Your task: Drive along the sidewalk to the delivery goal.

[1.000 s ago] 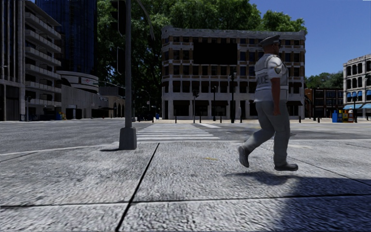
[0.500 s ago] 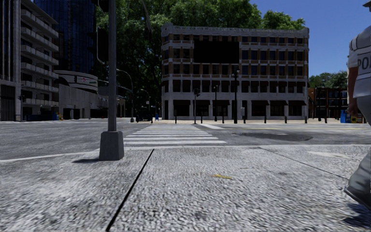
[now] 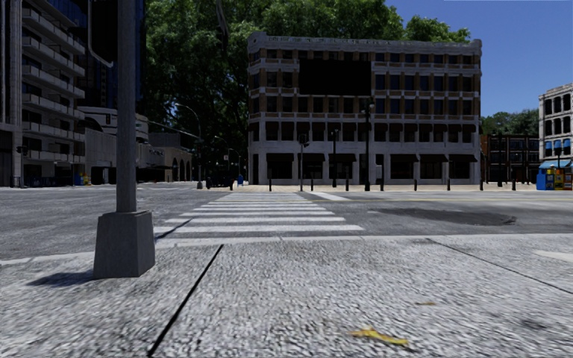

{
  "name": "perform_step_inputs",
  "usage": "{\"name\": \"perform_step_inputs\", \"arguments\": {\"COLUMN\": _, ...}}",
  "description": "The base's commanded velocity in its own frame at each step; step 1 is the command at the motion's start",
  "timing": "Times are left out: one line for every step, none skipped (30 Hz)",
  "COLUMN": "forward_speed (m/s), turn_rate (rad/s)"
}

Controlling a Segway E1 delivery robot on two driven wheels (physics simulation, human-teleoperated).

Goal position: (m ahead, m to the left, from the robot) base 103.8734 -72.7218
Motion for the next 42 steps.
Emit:
{"name": "perform_step_inputs", "arguments": {"forward_speed": 2.0, "turn_rate": 0.0}}
{"name": "perform_step_inputs", "arguments": {"forward_speed": 2.0, "turn_rate": 0.0}}
{"name": "perform_step_inputs", "arguments": {"forward_speed": 2.0, "turn_rate": 0.0}}
{"name": "perform_step_inputs", "arguments": {"forward_speed": 2.0, "turn_rate": 0.0}}
{"name": "perform_step_inputs", "arguments": {"forward_speed": 2.0, "turn_rate": 0.0}}
{"name": "perform_step_inputs", "arguments": {"forward_speed": 2.0, "turn_rate": 0.0}}
{"name": "perform_step_inputs", "arguments": {"forward_speed": 2.0, "turn_rate": 0.0}}
{"name": "perform_step_inputs", "arguments": {"forward_speed": 2.0, "turn_rate": 0.0}}
{"name": "perform_step_inputs", "arguments": {"forward_speed": 2.0, "turn_rate": 0.0}}
{"name": "perform_step_inputs", "arguments": {"forward_speed": 2.0, "turn_rate": 0.0}}
{"name": "perform_step_inputs", "arguments": {"forward_speed": 2.0, "turn_rate": 0.0}}
{"name": "perform_step_inputs", "arguments": {"forward_speed": 2.0, "turn_rate": 0.0}}
{"name": "perform_step_inputs", "arguments": {"forward_speed": 2.0, "turn_rate": 0.0}}
{"name": "perform_step_inputs", "arguments": {"forward_speed": 2.0, "turn_rate": 0.0}}
{"name": "perform_step_inputs", "arguments": {"forward_speed": 2.0, "turn_rate": 0.0}}
{"name": "perform_step_inputs", "arguments": {"forward_speed": 2.0, "turn_rate": 0.0}}
{"name": "perform_step_inputs", "arguments": {"forward_speed": 2.0, "turn_rate": 0.0}}
{"name": "perform_step_inputs", "arguments": {"forward_speed": 2.0, "turn_rate": 0.0}}
{"name": "perform_step_inputs", "arguments": {"forward_speed": 2.0, "turn_rate": 0.0}}
{"name": "perform_step_inputs", "arguments": {"forward_speed": 2.0, "turn_rate": 0.0}}
{"name": "perform_step_inputs", "arguments": {"forward_speed": 2.0, "turn_rate": 0.0}}
{"name": "perform_step_inputs", "arguments": {"forward_speed": 2.0, "turn_rate": 0.0}}
{"name": "perform_step_inputs", "arguments": {"forward_speed": 2.0, "turn_rate": 0.0}}
{"name": "perform_step_inputs", "arguments": {"forward_speed": 2.0, "turn_rate": 0.0}}
{"name": "perform_step_inputs", "arguments": {"forward_speed": 2.0, "turn_rate": 0.0}}
{"name": "perform_step_inputs", "arguments": {"forward_speed": 2.0, "turn_rate": 0.0}}
{"name": "perform_step_inputs", "arguments": {"forward_speed": 2.0, "turn_rate": 0.0}}
{"name": "perform_step_inputs", "arguments": {"forward_speed": 2.0, "turn_rate": 0.0}}
{"name": "perform_step_inputs", "arguments": {"forward_speed": 2.0, "turn_rate": 0.0}}
{"name": "perform_step_inputs", "arguments": {"forward_speed": 2.0, "turn_rate": 0.0}}
{"name": "perform_step_inputs", "arguments": {"forward_speed": 2.0, "turn_rate": 0.0}}
{"name": "perform_step_inputs", "arguments": {"forward_speed": 2.0, "turn_rate": 0.0}}
{"name": "perform_step_inputs", "arguments": {"forward_speed": 2.0, "turn_rate": 0.0}}
{"name": "perform_step_inputs", "arguments": {"forward_speed": 2.0, "turn_rate": 0.0}}
{"name": "perform_step_inputs", "arguments": {"forward_speed": 2.0, "turn_rate": 0.0}}
{"name": "perform_step_inputs", "arguments": {"forward_speed": 2.0, "turn_rate": 0.0}}
{"name": "perform_step_inputs", "arguments": {"forward_speed": 2.0, "turn_rate": 0.0}}
{"name": "perform_step_inputs", "arguments": {"forward_speed": 2.0, "turn_rate": 0.0}}
{"name": "perform_step_inputs", "arguments": {"forward_speed": 2.0, "turn_rate": 0.0}}
{"name": "perform_step_inputs", "arguments": {"forward_speed": 2.0, "turn_rate": 0.0}}
{"name": "perform_step_inputs", "arguments": {"forward_speed": 2.0, "turn_rate": 0.0}}
{"name": "perform_step_inputs", "arguments": {"forward_speed": 2.0, "turn_rate": 0.0}}
